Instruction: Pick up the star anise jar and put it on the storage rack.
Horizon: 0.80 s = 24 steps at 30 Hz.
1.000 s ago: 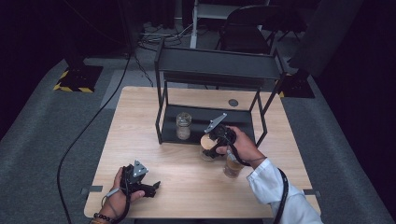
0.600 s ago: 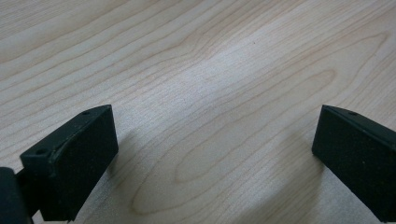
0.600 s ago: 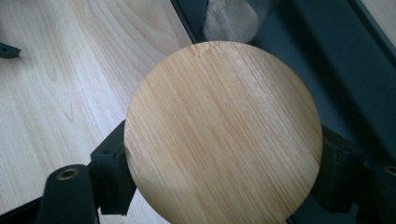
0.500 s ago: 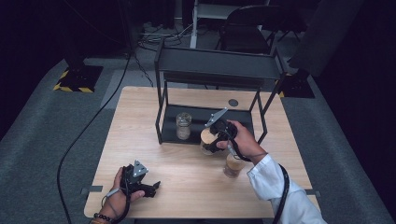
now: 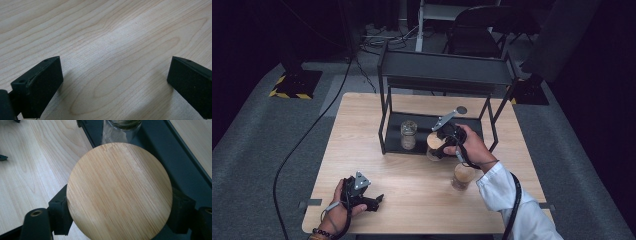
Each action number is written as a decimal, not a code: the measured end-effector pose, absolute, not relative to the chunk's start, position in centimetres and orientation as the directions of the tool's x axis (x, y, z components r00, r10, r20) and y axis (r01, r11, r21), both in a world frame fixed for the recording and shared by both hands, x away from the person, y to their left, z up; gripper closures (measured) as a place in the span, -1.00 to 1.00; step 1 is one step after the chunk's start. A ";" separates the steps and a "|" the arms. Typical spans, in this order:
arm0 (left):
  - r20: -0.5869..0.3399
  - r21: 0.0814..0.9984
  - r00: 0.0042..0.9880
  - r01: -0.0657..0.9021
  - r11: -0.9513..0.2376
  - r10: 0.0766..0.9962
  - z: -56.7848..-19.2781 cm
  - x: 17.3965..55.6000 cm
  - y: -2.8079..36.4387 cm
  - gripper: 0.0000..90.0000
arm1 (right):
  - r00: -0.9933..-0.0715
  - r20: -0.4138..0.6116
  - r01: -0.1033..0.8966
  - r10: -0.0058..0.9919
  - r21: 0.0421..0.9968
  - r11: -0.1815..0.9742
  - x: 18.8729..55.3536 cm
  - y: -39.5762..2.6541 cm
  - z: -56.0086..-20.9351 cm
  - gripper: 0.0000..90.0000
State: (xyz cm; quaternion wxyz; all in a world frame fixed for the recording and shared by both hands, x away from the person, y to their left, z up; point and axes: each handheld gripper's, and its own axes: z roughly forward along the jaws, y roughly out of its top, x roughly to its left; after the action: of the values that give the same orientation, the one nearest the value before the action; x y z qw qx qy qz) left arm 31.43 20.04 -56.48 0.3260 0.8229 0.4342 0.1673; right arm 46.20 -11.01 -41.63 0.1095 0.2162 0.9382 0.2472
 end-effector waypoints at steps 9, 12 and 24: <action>-0.007 0.682 0.567 0.605 -0.410 0.824 -56.5 31.4 20.0 -1.00 | -0.874 -0.111 0.356 0.474 0.517 0.778 46.8 -10.9 -41.3 -0.47; -0.008 0.683 0.566 0.605 -0.409 0.824 -56.5 31.4 20.0 -1.00 | -0.871 -0.107 0.362 0.479 0.519 0.774 47.0 -10.8 -41.3 -0.47; -0.009 0.683 0.567 0.605 -0.409 0.824 -56.5 31.4 20.0 -1.00 | -0.855 -0.095 0.396 0.510 0.516 0.759 48.4 -10.9 -41.7 -0.47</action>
State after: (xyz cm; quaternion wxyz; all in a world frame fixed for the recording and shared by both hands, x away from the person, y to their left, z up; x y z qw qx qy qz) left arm 31.43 20.02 -56.49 0.3267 0.8226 0.4344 0.1671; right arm 48.42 -10.90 -41.74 0.1154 0.2435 0.9308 0.2469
